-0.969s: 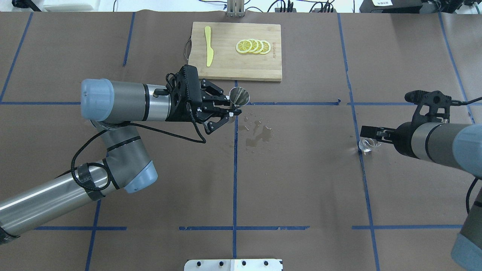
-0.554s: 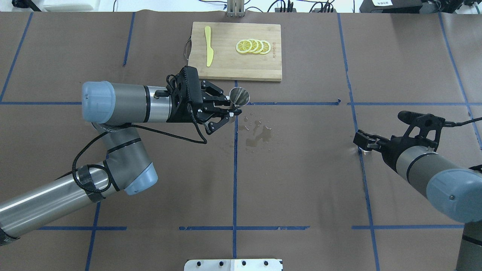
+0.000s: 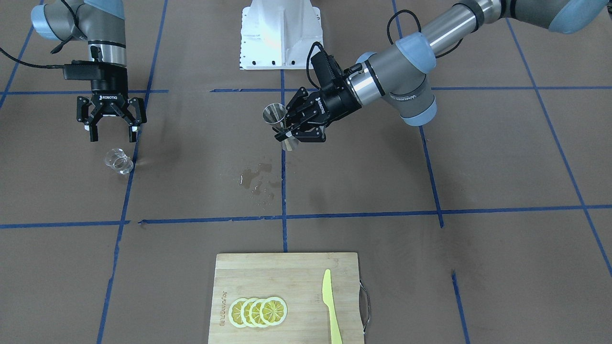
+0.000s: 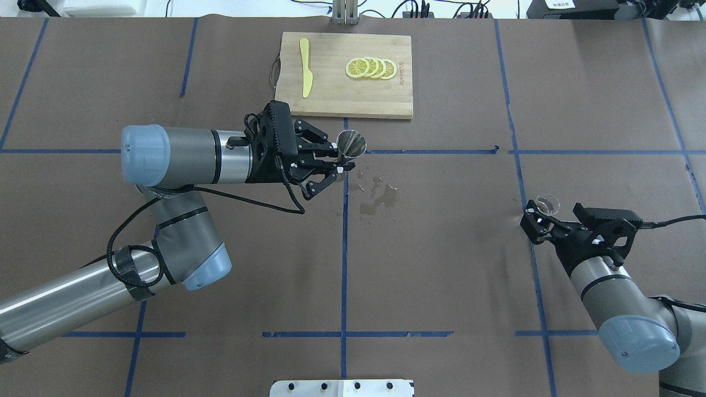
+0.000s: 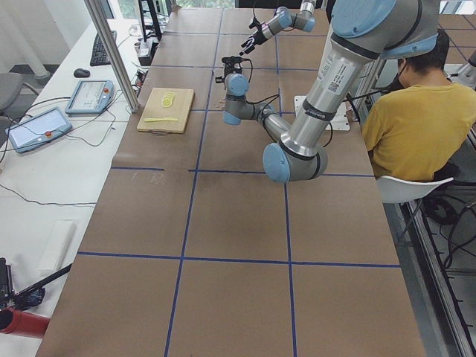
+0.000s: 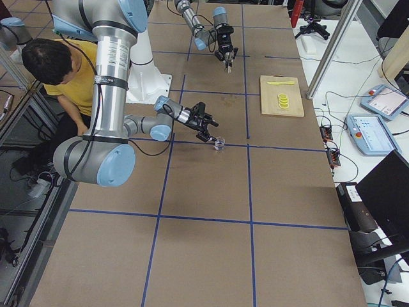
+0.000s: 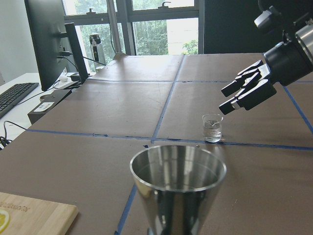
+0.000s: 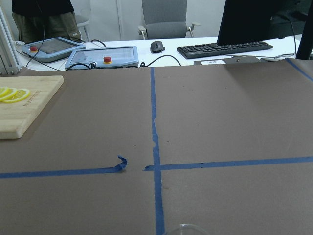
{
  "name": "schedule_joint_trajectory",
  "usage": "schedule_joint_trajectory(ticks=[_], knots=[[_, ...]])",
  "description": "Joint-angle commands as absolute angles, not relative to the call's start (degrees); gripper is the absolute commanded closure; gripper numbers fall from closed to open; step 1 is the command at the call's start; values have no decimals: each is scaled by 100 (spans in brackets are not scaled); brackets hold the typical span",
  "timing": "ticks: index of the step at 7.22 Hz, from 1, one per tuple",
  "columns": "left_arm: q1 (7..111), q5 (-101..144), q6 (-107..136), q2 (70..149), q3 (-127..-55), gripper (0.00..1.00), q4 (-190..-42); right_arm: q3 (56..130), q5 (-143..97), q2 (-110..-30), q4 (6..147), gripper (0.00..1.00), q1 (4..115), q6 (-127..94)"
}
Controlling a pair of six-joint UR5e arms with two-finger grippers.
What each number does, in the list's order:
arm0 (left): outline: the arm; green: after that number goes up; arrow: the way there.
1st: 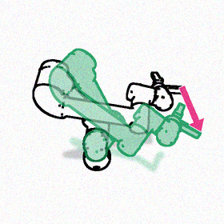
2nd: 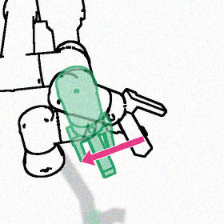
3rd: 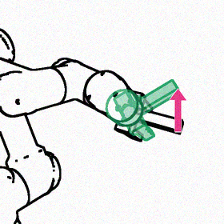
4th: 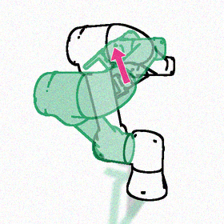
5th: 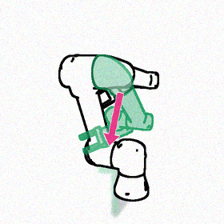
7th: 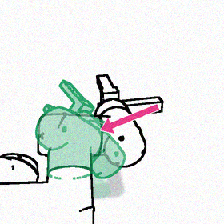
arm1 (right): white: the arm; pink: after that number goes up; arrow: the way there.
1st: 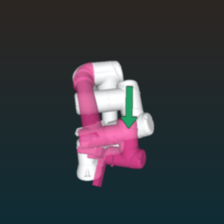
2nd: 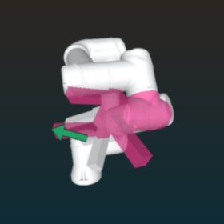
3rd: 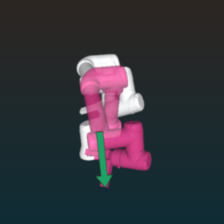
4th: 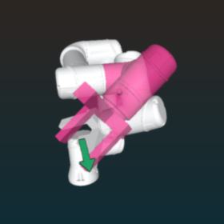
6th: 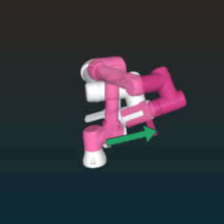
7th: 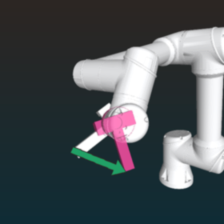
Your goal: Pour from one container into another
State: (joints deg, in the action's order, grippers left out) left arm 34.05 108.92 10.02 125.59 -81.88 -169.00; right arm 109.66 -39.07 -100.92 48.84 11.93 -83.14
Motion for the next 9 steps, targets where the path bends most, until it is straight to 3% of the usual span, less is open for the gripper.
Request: schedule_joint_trajectory(ticks=[1,4,9], knots=[[3401,10890,1002,12551,-8200,100,-16901,10496,-3149,-10055,4729,0,915,-8358],[3401,10890,1002,12533,-8200,100,-16910,9740,-2909,-9949,4001,0,835,-8332],[3401,10898,993,12516,-8200,100,-16928,9431,-2821,-9545,4043,0,835,-8227]])
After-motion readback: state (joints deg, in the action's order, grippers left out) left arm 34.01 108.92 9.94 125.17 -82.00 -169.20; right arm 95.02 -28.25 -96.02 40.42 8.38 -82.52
